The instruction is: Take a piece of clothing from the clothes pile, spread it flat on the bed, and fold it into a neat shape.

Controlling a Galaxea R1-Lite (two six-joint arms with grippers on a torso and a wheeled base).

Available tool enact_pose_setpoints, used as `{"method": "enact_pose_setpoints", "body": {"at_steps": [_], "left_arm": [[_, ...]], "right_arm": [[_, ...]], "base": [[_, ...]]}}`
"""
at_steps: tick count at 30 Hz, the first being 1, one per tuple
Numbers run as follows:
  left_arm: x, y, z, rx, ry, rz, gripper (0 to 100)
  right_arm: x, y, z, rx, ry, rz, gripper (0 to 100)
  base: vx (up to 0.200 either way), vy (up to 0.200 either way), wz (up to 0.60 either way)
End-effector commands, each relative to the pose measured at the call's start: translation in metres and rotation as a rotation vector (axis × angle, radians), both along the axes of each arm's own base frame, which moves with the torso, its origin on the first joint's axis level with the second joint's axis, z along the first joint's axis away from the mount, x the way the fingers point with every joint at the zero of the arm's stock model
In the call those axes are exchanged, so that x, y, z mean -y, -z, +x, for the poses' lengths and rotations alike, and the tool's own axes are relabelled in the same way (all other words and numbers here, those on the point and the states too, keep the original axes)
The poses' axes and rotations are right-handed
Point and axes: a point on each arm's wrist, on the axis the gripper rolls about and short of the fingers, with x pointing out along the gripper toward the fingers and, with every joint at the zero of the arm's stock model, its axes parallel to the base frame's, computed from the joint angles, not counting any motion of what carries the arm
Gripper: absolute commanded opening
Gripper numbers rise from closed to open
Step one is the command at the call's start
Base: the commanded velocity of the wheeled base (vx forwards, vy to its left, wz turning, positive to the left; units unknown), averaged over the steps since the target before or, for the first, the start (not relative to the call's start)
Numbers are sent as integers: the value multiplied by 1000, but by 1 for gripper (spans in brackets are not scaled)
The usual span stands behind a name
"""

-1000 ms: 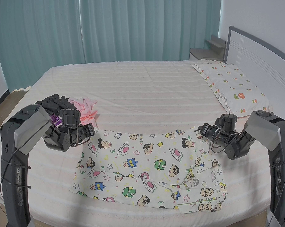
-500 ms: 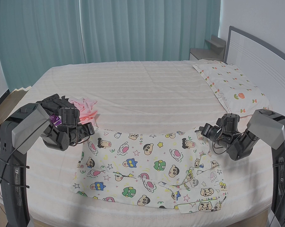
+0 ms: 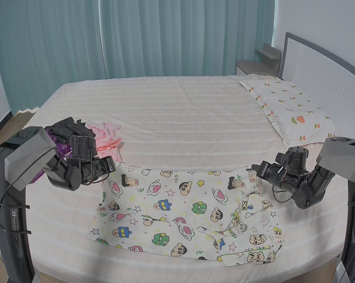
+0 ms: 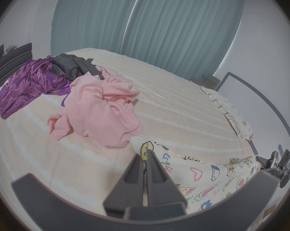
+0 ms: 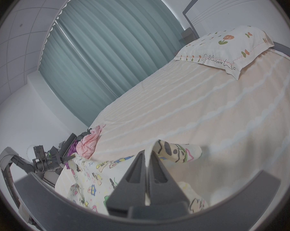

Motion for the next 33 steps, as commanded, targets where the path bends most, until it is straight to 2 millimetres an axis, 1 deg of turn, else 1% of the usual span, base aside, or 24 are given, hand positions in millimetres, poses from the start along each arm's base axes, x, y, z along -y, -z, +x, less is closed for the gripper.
{"method": "enact_pose_setpoints", "body": {"at_steps": [1,5,11,12,13,16,17,18,22,25,26,29,30,32,33], "left_arm": [[-1,-11,-15,-4,27,-8,0],[-1,-12,-24,-19,34,2,0],[-3,-4,-39,-50,49,24,0],[-3,-4,-39,-50,49,24,0],[-3,0,-44,-47,50,26,0],[-4,7,-52,-45,55,33,0],[-4,7,-52,-45,55,33,0],[-4,10,-57,-41,57,35,0],[-5,16,-67,-45,59,41,0],[-6,19,-71,-49,62,43,0],[-5,23,-76,-61,68,44,0],[-6,27,-82,-77,80,44,0],[-6,29,-86,-78,99,65,0],[-6,30,-88,-76,106,76,0],[-7,34,-89,-75,108,81,0]], "right_arm": [[0,-6,-23,9,-41,-17,0],[0,-2,-37,14,-54,-40,0],[1,6,-61,0,-80,-80,0],[1,6,-61,0,-80,-80,0],[-1,10,-69,-9,-100,-90,0],[-2,12,-80,-19,-117,-96,0],[-2,12,-80,-19,-117,-96,0],[-3,14,-88,-24,-134,-103,0],[-4,18,-103,-49,-160,-117,0],[-5,23,-108,-69,-171,-128,0],[-4,29,-112,-95,-180,-146,0],[-3,35,-117,-120,-190,-166,0],[-3,40,-122,-147,-201,-183,0],[-3,43,-125,-159,-210,-192,0],[-3,47,-128,-177,-219,-204,0]], "base": [[0,0,0],[0,0,0],[0,0,0],[0,0,0],[0,0,0],[0,0,0],[0,0,0],[0,0,0],[0,0,0],[0,0,0],[0,0,0],[0,0,0],[0,0,0],[0,0,0],[0,0,0]]}}
